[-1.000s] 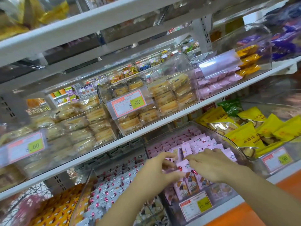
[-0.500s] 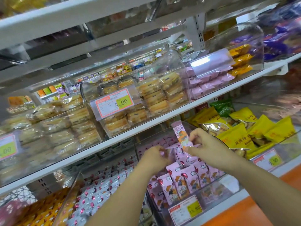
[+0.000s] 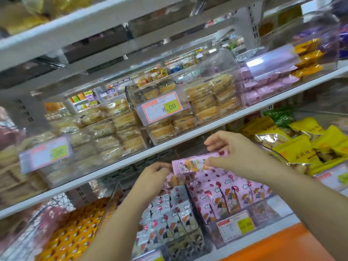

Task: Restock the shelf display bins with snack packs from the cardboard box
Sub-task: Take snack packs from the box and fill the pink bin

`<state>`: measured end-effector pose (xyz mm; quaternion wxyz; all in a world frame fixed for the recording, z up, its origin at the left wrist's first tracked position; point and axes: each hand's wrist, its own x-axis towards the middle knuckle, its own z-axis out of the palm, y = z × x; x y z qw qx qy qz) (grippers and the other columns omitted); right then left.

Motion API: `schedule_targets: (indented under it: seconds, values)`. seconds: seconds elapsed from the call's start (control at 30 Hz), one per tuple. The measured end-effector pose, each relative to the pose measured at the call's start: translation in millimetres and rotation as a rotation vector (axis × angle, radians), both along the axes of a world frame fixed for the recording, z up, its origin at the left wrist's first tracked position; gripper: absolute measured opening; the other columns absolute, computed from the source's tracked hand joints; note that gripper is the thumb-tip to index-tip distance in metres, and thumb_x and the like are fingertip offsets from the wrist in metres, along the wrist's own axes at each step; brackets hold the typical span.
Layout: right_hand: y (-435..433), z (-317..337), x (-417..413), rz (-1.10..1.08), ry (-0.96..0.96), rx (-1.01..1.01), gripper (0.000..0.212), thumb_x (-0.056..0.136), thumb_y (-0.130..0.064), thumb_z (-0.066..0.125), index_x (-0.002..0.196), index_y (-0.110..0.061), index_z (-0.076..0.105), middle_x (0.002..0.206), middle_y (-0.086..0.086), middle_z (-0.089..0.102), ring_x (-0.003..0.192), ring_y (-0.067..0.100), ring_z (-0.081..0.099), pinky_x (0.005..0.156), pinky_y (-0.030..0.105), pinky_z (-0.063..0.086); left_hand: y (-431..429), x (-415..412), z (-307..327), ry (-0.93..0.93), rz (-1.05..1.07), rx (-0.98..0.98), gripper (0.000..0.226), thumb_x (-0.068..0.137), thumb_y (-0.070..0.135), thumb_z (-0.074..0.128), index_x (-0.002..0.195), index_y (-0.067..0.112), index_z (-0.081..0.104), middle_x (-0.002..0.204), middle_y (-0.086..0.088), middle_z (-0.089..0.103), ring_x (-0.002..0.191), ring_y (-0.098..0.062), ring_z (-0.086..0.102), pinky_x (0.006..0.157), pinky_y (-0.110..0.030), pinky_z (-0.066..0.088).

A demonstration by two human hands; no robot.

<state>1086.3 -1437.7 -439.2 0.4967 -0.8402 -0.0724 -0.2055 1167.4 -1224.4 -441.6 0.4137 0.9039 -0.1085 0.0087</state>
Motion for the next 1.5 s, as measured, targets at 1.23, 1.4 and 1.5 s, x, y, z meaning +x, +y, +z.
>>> schedule_targets:
  seconds: [1.23, 1.4, 1.5]
  values:
    - [-62.4, -27.3, -20.1, -0.109, -0.027, 0.575, 0.021, 0.086, -0.021, 0.065, 0.105, -0.022, 0.057, 0.092, 0.002, 0.07, 0.077, 0.011, 0.07, 0.065, 0.021, 0.053, -98.3, -46.7, -3.4, -0.033, -0.396, -0.321, 0.012, 0.095, 0.033, 0.055, 0.102, 0.039, 0.063, 0.106, 0.002, 0.068, 0.096, -0.017, 0.065, 0.089, -0.039, 0.054]
    - [-105.5, -32.5, -29.1, -0.18, -0.107, 0.746, 0.017, 0.083, -0.014, 0.067, 0.095, -0.023, 0.059, 0.096, 0.005, 0.066, 0.082, 0.015, 0.066, 0.063, 0.024, 0.055, -154.8, -45.7, -5.2, -0.001, -0.553, -0.244, 0.019, 0.096, 0.025, 0.055, 0.115, 0.027, 0.06, 0.113, 0.002, 0.063, 0.086, -0.008, 0.06, 0.073, -0.021, 0.049]
    - [-114.5, -40.9, -26.3, -0.263, -0.175, 0.737, 0.02, 0.082, -0.005, 0.068, 0.088, -0.02, 0.057, 0.089, 0.004, 0.063, 0.065, 0.003, 0.064, 0.057, 0.019, 0.055, -176.8, -41.0, -7.5, 0.034, -0.62, -0.194, 0.017, 0.093, 0.019, 0.061, 0.108, 0.028, 0.061, 0.111, 0.005, 0.063, 0.079, -0.005, 0.061, 0.076, -0.022, 0.049]
